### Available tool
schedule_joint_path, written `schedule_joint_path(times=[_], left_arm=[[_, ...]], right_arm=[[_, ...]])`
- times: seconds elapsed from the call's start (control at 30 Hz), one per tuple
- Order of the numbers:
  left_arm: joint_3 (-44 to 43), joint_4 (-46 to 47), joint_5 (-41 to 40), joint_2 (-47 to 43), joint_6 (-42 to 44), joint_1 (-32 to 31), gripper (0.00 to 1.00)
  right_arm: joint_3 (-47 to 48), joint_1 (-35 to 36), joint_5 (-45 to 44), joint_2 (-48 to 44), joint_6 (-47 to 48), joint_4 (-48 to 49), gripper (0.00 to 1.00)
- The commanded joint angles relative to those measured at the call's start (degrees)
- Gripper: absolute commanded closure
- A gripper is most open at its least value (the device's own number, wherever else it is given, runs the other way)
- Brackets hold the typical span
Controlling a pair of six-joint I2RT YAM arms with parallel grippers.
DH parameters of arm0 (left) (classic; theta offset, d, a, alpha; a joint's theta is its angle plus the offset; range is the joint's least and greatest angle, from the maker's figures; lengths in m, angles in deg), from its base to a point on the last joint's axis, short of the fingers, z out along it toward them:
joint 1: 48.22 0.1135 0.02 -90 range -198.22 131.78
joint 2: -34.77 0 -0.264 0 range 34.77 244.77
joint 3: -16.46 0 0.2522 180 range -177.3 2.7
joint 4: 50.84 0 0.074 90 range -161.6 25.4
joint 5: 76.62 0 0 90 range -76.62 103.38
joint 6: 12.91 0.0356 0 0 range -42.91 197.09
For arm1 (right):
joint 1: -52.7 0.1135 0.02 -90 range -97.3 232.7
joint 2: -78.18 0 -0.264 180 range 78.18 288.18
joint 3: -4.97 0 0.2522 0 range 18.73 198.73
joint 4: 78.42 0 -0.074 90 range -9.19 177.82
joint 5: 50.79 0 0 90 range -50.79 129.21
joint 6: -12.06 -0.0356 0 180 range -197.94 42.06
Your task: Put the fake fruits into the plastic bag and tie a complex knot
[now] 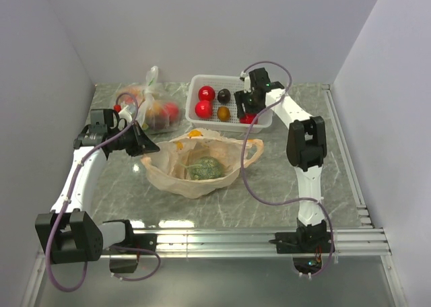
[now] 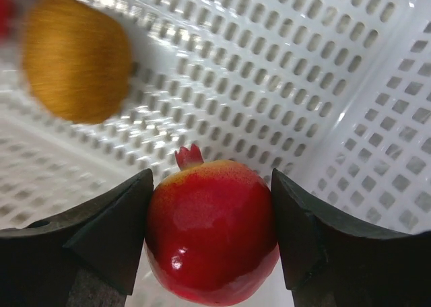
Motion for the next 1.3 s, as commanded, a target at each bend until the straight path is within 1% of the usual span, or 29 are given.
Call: schedule_joint_path(times=[0.0, 0.03, 0.1, 0.23, 0.3, 0.37, 0.4, 0.47, 0.5, 0.53, 0.6, 0.63, 0.67, 0.7, 0.73, 0.77, 0.87, 0.93, 1.0, 1.07, 1.17, 1.27], left_arm=[[-2.21, 0.87, -0.04, -0.37, -0.48, 0.12, 1.00], [-2.29, 0.70, 0.05, -0.29, -0.48, 0.12, 1.00], [-2.64, 0.61, 0.23, 0.15, -0.48, 0.21, 1.00], [-3.43, 0.69, 0.40, 1.21, -0.65, 0.12, 1.00], [-4.22, 0.69, 0.58, 2.00, -0.74, 0.12, 1.00], [-5.01, 0.87, 0.75, 2.79, -0.92, 0.21, 1.00], [-5.28, 0.96, 0.75, 2.96, -1.18, 0.12, 1.00], [-6.24, 1.05, 1.37, 3.58, -1.45, 0.21, 1.00], [-6.60, 1.05, 1.80, 3.84, -1.88, 0.21, 1.00], [-7.12, 0.96, 2.59, 4.45, -2.15, 0.21, 1.00], [-8.36, 0.96, 3.47, 4.81, -2.93, 0.21, 1.00], [-8.62, 1.22, 3.91, 4.99, -3.38, 0.12, 1.00], [-9.06, 1.31, 4.96, 5.07, -4.25, 0.12, 1.00], [-9.15, 2.01, 5.41, 4.99, -4.78, 0.12, 1.00], [-9.24, 2.27, 5.93, 5.07, -5.31, 0.12, 1.00], [-9.41, 2.54, 6.72, 5.08, -6.01, 0.12, 1.00], [-10.20, 2.54, 8.22, 5.16, -5.93, 0.12, 1.00], [-10.29, 2.36, 8.49, 4.81, -5.93, 0.12, 1.00], [-10.12, 2.36, 8.75, 4.38, -5.93, 0.21, 1.00], [-9.77, 1.93, 8.66, 4.11, -5.67, 0.21, 1.00], [-9.59, 1.84, 8.84, 3.85, -5.49, 0.21, 1.00], [-9.85, 1.57, 8.75, 4.20, -5.31, 0.21, 1.00]], right_arm=[[1.93, -0.60, 6.06, -10.34, -2.74, 0.55, 0.70], [1.84, -0.61, 8.51, -13.05, -2.74, 1.16, 0.70], [2.10, -0.69, 10.11, -16.48, -4.32, 1.95, 0.71], [3.24, -1.13, 14.67, -21.41, -4.50, 2.31, 0.71], [2.55, -1.22, 19.85, -25.35, -4.50, 2.75, 0.70], [0.01, -1.13, 24.86, -28.97, -4.67, 4.23, 0.70], [-3.40, -1.05, 30.97, -32.90, -4.50, 6.33, 0.70], [-7.81, -0.44, 35.58, -37.22, -3.97, 9.33, 0.69], [-11.83, 0.18, 38.65, -41.16, -3.45, 11.86, 0.69], [-13.35, 2.19, 39.11, -42.94, -1.79, 12.24, 0.69], [-16.68, 5.70, 37.55, -47.24, 4.00, 10.85, 0.69], [-17.84, 10.33, 36.14, -48.57, 6.46, 10.31, 0.69], [-19.07, 12.56, 34.83, -49.72, 10.92, 9.87, 0.69], [-21.78, 15.10, 33.77, -51.55, 12.80, 9.52, 0.69], [-23.20, 17.21, 30.97, -52.09, 14.64, 9.43, 0.69], [-24.34, 21.50, 29.29, -52.36, 17.44, 9.60, 0.69], [-27.16, 27.14, 22.70, -51.31, 20.54, 10.74, 0.70], [-28.83, 28.92, 17.36, -50.00, 21.51, 14.34, 0.71], [-29.62, 30.59, 15.22, -48.42, 23.71, 17.32, 0.72], [-28.93, 31.30, 13.46, -47.01, 25.63, 18.13, 0.73], [-28.13, 31.91, 13.63, -43.58, 28.09, 18.13, 0.73], [-29.35, 32.26, 13.72, -41.38, 31.69, 19.00, 0.73]])
